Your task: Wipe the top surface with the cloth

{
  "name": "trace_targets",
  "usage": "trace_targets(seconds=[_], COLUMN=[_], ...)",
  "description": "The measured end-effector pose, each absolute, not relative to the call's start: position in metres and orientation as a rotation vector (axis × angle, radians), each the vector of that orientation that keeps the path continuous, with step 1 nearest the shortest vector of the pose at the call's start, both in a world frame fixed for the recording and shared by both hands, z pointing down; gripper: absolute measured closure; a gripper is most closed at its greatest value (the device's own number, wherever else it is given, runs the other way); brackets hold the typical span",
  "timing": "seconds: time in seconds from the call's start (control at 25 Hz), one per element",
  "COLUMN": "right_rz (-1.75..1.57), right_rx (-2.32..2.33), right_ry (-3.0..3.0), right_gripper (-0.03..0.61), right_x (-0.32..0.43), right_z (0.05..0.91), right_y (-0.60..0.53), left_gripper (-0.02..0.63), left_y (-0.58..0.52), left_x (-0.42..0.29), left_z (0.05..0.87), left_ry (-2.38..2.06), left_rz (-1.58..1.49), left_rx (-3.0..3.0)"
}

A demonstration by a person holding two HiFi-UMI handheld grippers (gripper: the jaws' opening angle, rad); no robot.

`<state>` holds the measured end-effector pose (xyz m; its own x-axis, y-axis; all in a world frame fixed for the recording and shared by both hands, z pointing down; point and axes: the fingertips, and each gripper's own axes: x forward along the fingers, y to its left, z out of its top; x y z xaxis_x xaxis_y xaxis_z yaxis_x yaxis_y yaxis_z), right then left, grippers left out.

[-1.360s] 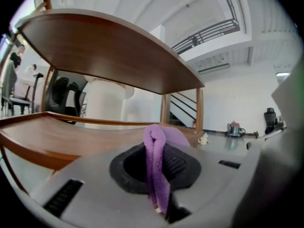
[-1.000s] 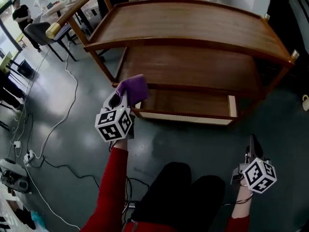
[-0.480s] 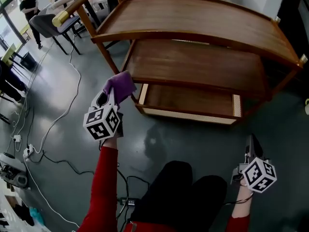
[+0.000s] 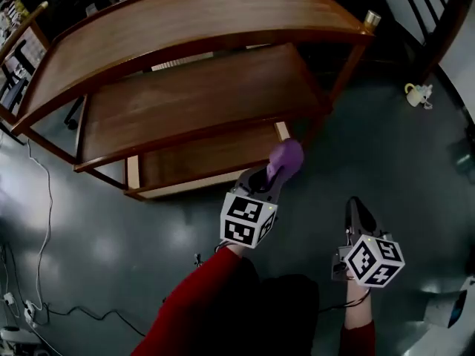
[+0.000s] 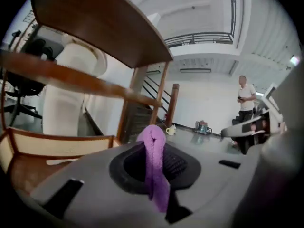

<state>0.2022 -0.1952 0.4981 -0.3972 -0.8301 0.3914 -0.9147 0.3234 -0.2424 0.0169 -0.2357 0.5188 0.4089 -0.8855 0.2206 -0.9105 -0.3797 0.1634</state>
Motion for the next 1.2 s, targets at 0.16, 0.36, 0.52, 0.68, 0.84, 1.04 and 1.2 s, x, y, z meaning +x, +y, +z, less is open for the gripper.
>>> trace_targets(seconds=[0.16,0.36,0.52,0.68,0.84,1.04,1.2], right_rz=[0.676,0.76,0.781,0.739,0.683,0.644,0.614], right_rx=[1.698,1.697,1.674,1.604,1.495,1.318,1.249], right_ry=[-2.299,-2.261,-2.269,-2.345,-2.44,-2.506,-2.497], right_gripper=[0.575,0.575,0.575,0.575,0.575,0.575,0.575], right_x=[0.248,0.277,0.269,0.235,0.196,0.146,0.129], right_z=[0.501,0.522,0.529,0.521,0.504,0.501,0.514], right_y=[-0.19,-0.199,-0.204,-0.206,-0.211,-0.217,-0.216], left_gripper=[0.566,0.566,0.566,0.566,0.566,0.566,0.566], left_y=[-0.284,-0.328,-0.331,-0.309,-0.26,-0.173,-0.118], left_x=[0.095,0.102,0.06,-0.025,-0.137,-0.283,-0.354], left_z=[0.582,0.644,0.678,0.672,0.649,0.636,0.658], left_ry=[-1.472,-1.54,-1.585,-1.729,-1.92,-2.177,-2.256], left_rz=[0.312,0.483,0.591,0.55,0.516,0.547,0.578], left_rx=[2.397,2.286,2.158,2.054,1.896,1.559,1.352])
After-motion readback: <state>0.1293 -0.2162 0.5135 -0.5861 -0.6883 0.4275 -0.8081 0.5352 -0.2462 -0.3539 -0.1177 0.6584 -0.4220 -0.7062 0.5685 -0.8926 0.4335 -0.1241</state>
